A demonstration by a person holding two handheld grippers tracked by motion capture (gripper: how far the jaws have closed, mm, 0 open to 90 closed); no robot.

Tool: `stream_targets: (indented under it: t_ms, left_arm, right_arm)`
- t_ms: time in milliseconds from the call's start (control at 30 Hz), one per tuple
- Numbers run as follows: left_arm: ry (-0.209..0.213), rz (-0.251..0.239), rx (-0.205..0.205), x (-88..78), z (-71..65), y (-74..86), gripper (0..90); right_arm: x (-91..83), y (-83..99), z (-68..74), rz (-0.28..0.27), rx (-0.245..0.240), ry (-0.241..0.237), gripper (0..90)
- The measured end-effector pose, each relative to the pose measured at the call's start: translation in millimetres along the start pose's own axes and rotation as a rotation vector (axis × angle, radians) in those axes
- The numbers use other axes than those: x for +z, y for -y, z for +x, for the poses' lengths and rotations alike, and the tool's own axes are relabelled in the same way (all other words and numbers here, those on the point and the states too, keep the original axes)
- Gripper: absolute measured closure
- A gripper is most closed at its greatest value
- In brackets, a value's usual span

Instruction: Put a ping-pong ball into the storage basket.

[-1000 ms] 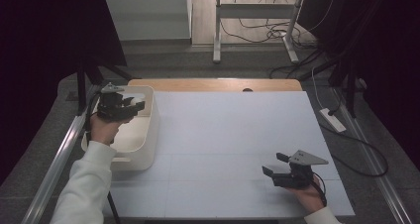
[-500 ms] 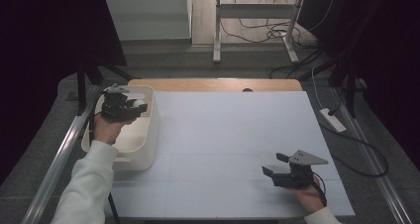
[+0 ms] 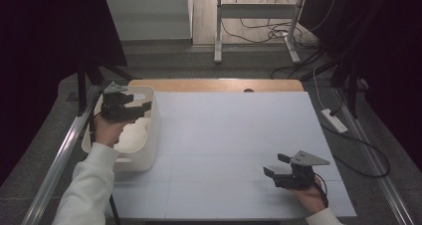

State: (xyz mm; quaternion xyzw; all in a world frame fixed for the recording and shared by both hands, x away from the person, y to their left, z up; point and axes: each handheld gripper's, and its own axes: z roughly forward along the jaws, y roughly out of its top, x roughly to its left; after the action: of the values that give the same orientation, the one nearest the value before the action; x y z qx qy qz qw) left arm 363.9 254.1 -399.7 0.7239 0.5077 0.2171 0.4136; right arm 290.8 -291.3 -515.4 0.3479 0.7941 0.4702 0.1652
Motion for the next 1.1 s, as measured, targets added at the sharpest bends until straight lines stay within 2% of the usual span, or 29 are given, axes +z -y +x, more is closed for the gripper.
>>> stream_targets:
  t_ms: [200,667,1000,1100]
  left_arm:
    - [0.019,-0.019,0.008,-4.3,-5.0,0.1,20.0]
    - [0.106,-0.081,0.014,-23.0,-24.1,2.5,17.0]
    - [0.156,-0.118,0.024,-27.3,-35.5,4.2,16.3]
    - [0.185,-0.137,0.014,-27.2,-38.4,6.4,16.3]
  right_arm:
    - [-0.4,-0.1,-0.3,0.0,0.002,-0.001,21.0]
    - [1.9,-0.3,-3.8,-0.002,0.015,-0.015,20.8]
    - [0.0,-0.3,-2.9,-0.008,0.018,-0.023,20.7]
    - [0.2,-0.4,-2.1,-0.009,0.014,-0.025,20.7]
